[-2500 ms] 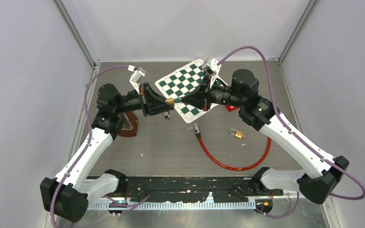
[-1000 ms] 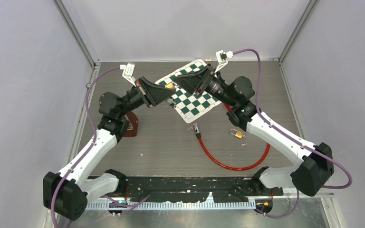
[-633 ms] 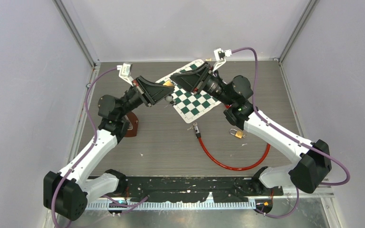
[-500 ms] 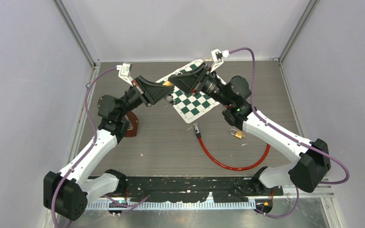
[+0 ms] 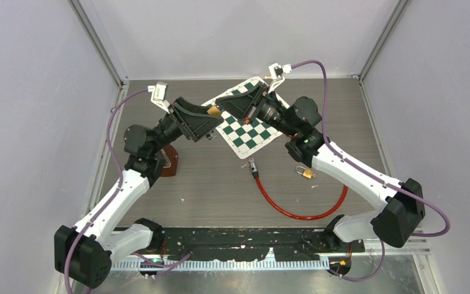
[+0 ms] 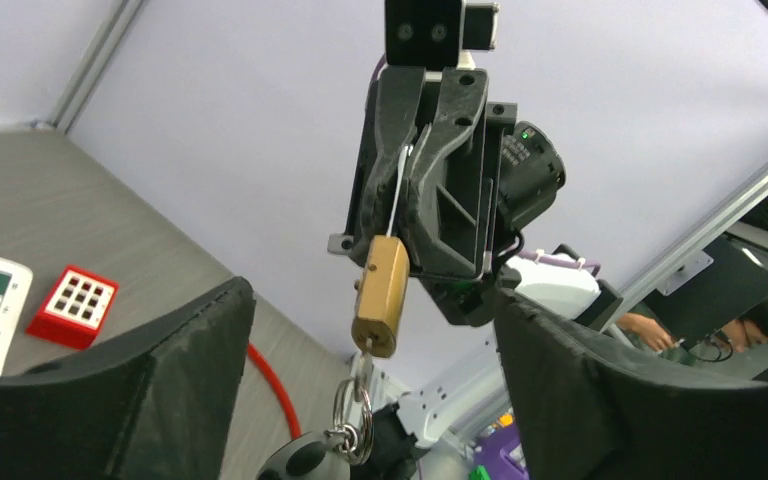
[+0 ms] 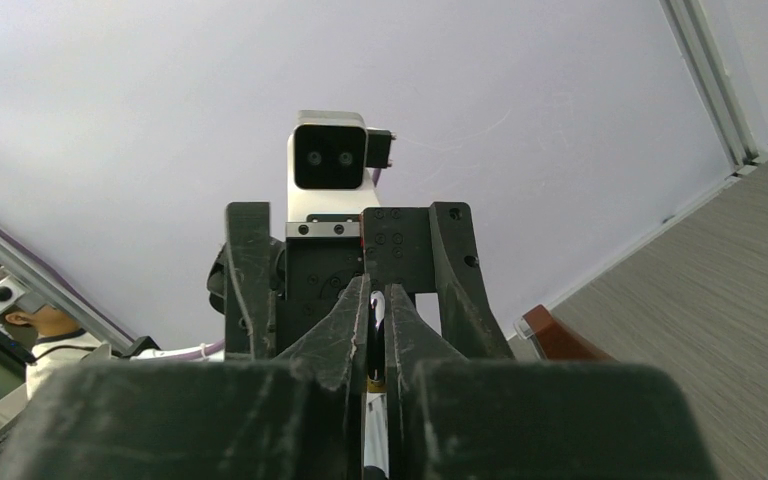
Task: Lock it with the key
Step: Lock the lock.
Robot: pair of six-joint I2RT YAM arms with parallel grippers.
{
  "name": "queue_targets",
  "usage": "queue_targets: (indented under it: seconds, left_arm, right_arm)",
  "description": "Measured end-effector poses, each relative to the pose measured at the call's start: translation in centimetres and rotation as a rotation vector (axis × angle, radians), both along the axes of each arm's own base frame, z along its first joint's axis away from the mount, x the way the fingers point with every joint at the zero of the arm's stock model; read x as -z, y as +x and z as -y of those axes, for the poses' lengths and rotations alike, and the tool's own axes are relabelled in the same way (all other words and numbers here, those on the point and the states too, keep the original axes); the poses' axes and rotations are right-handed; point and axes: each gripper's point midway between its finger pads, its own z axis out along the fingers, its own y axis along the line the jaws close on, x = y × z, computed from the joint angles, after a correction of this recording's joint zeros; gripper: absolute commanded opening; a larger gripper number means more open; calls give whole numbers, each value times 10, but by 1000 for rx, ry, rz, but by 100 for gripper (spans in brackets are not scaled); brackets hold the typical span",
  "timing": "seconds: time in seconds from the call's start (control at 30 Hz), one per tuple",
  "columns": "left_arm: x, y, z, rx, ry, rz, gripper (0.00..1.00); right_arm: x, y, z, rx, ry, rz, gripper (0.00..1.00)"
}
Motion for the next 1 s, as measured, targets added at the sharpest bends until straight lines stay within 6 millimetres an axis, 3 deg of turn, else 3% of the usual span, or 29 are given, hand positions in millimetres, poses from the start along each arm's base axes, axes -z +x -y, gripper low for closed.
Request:
queue_targets:
  seconds: [0.23,0.53,0.8,1.0]
  left_arm:
    - [17,-2,-8,-53,98,-23,89]
    - [22,-16,-17,-91,232,33,88]
    - [39,-18,-17,-76,304,10,68]
    - [44,-18,-18,-84,346,21,86]
  right_arm:
    - [6,3,-1,21,-63,15,5]
    - [0,-8,2,-4,-93,69,5]
    - [-11,-22,5,-48,-94,115,5]
    - [-9,-30,3,-91,-108,126,5]
